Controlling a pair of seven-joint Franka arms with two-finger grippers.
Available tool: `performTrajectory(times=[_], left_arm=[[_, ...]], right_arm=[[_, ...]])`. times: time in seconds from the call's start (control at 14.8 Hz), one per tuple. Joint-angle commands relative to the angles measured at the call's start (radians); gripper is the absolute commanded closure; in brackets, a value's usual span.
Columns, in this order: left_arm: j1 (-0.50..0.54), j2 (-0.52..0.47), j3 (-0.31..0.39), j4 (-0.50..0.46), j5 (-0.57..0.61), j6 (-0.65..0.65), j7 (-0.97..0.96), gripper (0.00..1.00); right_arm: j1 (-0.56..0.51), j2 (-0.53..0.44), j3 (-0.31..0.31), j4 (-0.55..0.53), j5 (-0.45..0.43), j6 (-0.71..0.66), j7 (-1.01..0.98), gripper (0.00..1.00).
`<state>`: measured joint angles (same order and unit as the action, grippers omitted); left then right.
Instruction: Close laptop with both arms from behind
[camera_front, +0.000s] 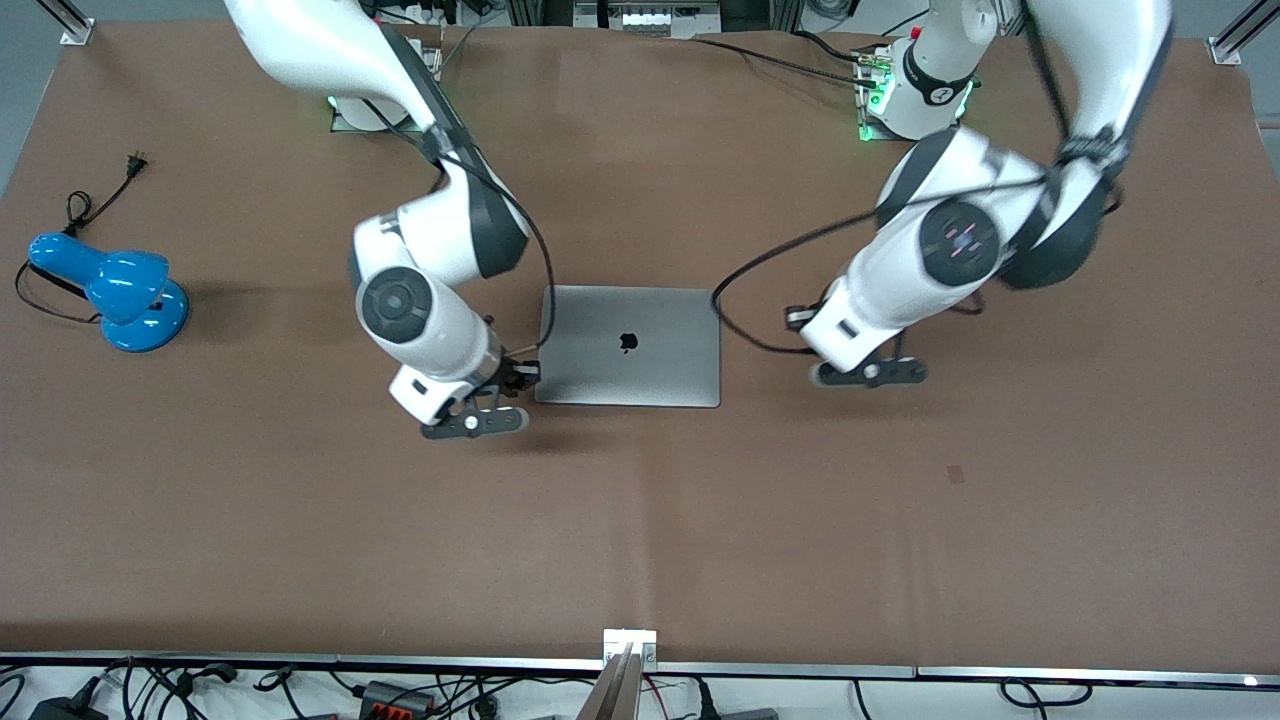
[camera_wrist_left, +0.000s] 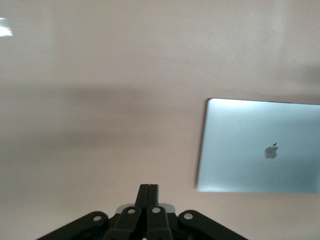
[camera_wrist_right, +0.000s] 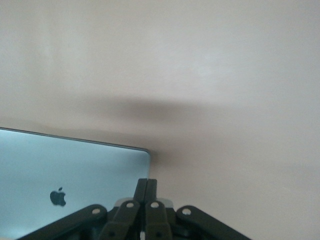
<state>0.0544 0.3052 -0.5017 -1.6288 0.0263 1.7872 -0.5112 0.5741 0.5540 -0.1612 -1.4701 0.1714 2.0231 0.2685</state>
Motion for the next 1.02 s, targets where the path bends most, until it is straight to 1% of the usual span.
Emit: performTrajectory(times=[0.0, 0.14, 0.2, 0.27, 0.41, 0.47, 0.54, 0.61, 0.68, 0.75, 0.81, 0.95], left_arm=[[0.076, -0.127, -0.009, 0.016, -0.026, -0.116, 0.077, 1.0], [0.123, -0.167, -0.003, 0.094, -0.042, -0.231, 0.14, 1.0], [0.151, -0.173, -0.006, 0.125, -0.048, -0.254, 0.164, 1.0], [0.168, -0.173, -0.008, 0.147, -0.048, -0.265, 0.169, 1.0], [0.171, -0.172, -0.003, 0.156, -0.049, -0.267, 0.169, 0.99], [0.17, -0.172, -0.003, 0.161, -0.049, -0.267, 0.166, 0.98], [0.17, -0.172, -0.006, 0.164, -0.049, -0.267, 0.161, 0.97], [0.17, -0.178, -0.006, 0.161, -0.049, -0.278, 0.16, 0.95], [0.171, -0.178, -0.003, 0.162, -0.051, -0.29, 0.158, 0.89], [0.174, -0.179, 0.002, 0.159, -0.049, -0.295, 0.158, 0.87], [0.174, -0.179, 0.005, 0.161, -0.049, -0.295, 0.157, 0.82], [0.189, -0.182, 0.003, 0.158, -0.051, -0.299, 0.155, 0.73]], right_arm=[[-0.005, -0.113, -0.052, -0.025, -0.013, -0.087, -0.015, 0.98], [-0.004, -0.166, -0.096, -0.024, -0.015, -0.159, -0.015, 0.96], [-0.005, -0.181, -0.113, -0.015, -0.016, -0.2, -0.017, 0.94], [-0.007, -0.187, -0.138, 0.0, -0.018, -0.234, -0.028, 0.88], [-0.005, -0.189, -0.178, 0.063, -0.041, -0.311, -0.087, 0.85], [-0.01, -0.189, -0.181, 0.092, -0.053, -0.355, -0.112, 0.78], [-0.017, -0.189, -0.184, 0.115, -0.067, -0.377, -0.127, 0.7], [-0.023, -0.189, -0.19, 0.129, -0.078, -0.382, -0.127, 0.32], [-0.025, -0.189, -0.205, 0.131, -0.079, -0.38, -0.127, 0.0], [-0.026, -0.189, -0.225, 0.136, -0.078, -0.38, -0.132, 0.0], [-0.033, -0.189, -0.231, 0.155, -0.076, -0.382, -0.132, 0.0], [-0.075, -0.209, -0.216, 0.165, -0.073, -0.371, -0.124, 0.0]])
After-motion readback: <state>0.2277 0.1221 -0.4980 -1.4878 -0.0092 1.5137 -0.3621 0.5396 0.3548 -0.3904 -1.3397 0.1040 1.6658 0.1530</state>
